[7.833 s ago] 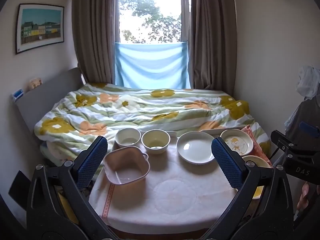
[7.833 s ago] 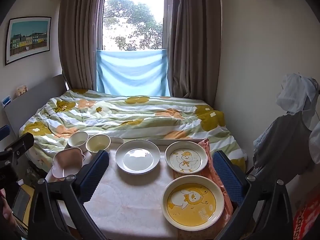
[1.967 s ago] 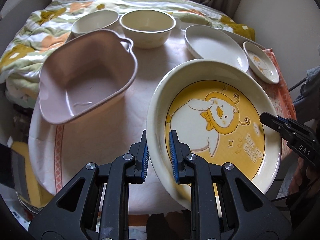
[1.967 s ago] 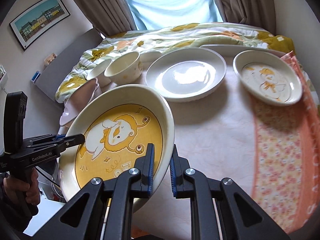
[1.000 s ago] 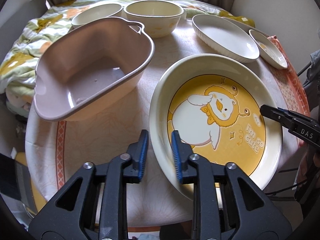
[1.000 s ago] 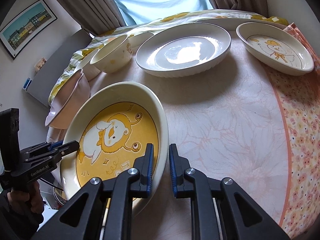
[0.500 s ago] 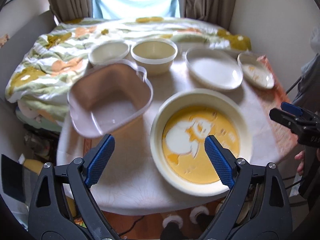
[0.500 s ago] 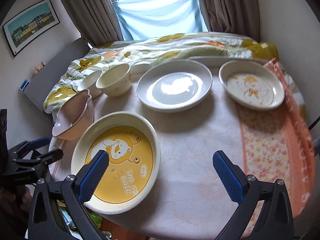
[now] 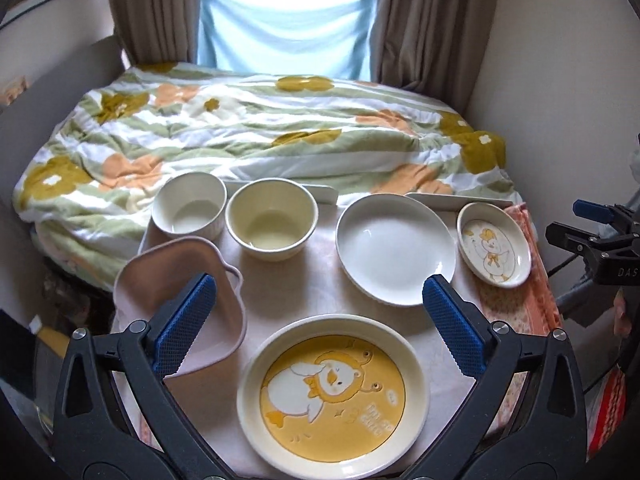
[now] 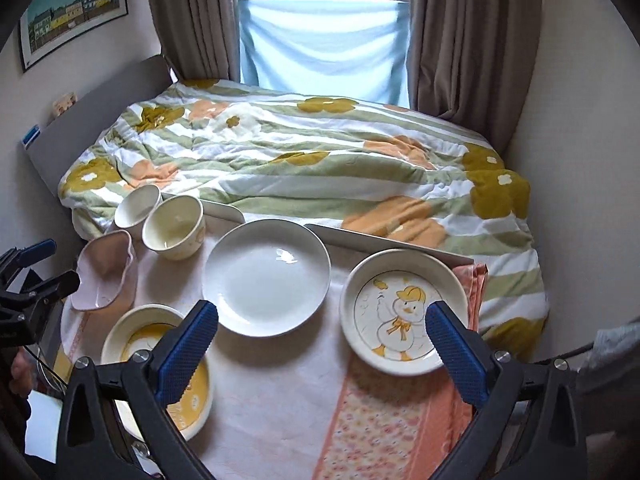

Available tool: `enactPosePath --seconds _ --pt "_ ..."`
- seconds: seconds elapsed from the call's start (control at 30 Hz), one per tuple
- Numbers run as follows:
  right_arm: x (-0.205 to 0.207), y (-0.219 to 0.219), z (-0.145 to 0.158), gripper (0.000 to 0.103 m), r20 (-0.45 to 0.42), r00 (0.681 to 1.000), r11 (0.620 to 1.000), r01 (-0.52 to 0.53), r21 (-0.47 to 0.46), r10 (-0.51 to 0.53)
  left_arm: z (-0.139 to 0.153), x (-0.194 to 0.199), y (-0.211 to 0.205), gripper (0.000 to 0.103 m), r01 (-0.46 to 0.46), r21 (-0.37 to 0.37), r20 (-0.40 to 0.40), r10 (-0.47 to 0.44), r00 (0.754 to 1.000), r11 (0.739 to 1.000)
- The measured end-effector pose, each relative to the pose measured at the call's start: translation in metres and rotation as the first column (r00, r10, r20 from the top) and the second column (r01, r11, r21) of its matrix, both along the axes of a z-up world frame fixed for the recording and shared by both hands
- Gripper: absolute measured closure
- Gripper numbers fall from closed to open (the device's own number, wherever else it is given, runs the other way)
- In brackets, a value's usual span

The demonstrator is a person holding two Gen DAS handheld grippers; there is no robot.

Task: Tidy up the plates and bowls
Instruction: 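Reach both tools to the plain white plate rim and close them, then lift the white plate with both tools, lower it onto the lion dish, open both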

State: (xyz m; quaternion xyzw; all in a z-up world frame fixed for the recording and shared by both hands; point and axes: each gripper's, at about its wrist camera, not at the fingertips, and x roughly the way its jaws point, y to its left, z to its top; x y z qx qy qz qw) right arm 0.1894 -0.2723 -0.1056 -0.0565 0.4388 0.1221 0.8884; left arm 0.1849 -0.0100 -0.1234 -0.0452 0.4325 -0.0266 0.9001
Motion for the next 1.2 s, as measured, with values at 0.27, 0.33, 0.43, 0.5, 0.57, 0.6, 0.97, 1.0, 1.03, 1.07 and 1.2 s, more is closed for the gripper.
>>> enactPosePath --seconds 0.27,0.33,0.43,0.5,0.57,0.6,0.97,1.0,1.03,1.07,1.2 --pt "0.098 -0.017 -0.062 0.0 -0.17 0.949 0.964 -0.263 0.049 0.267 -0.081 0.056 -0.032 0.002 -0.199 -0.118 -0.217 0.17 0.961 0.973" --pt "0.118 -0.01 -0.08 0.006 -0.211 0.918 0.942 -0.332 0.06 0.337 -0.103 0.069 -0.038 0.008 -0.251 -0.121 -0.28 0.209 0.937 0.96" --pt "0.139 0.002 -0.112 0.02 -0.273 0.865 0.906 -0.417 0.072 0.42 -0.131 0.084 -0.046 0.027 -0.281 -0.108 -0.348 0.229 0.909 0.954" --pt "0.15 0.009 -0.133 0.031 -0.31 0.835 0.887 -0.456 0.074 0.455 -0.145 0.092 -0.052 0.034 -0.288 -0.105 -0.383 0.229 0.895 0.952" --pt "0.156 0.014 -0.147 0.038 -0.338 0.809 0.872 -0.483 0.086 0.481 -0.154 0.097 -0.055 0.041 -0.292 -0.106 -0.402 0.227 0.887 0.951" --pt "0.158 0.016 -0.153 0.042 -0.346 0.799 0.865 -0.493 0.092 0.492 -0.158 0.099 -0.057 0.043 -0.294 -0.104 -0.411 0.228 0.883 0.95" --pt "0.17 0.022 -0.175 0.083 -0.383 0.724 0.813 -0.56 0.158 0.574 -0.169 0.107 -0.057 0.084 -0.317 -0.109 -0.423 0.245 0.873 0.942" --pt "0.17 0.022 -0.175 0.083 -0.38 0.726 0.814 -0.558 0.162 0.573 -0.169 0.107 -0.058 0.084 -0.319 -0.098 -0.419 0.251 0.872 0.943" --pt "0.17 0.021 -0.175 0.083 -0.377 0.727 0.814 -0.556 0.168 0.574 -0.168 0.108 -0.059 0.084 -0.321 -0.092 -0.417 0.256 0.872 0.943" --pt "0.17 0.021 -0.176 0.083 -0.374 0.728 0.814 -0.554 0.173 0.575 -0.168 0.108 -0.059 0.084 -0.323 -0.087 -0.414 0.26 0.872 0.943" --pt "0.169 0.019 -0.175 0.084 -0.361 0.741 0.822 -0.542 0.175 0.566 -0.166 0.108 -0.06 0.085 -0.328 -0.072 -0.411 0.272 0.87 0.942"
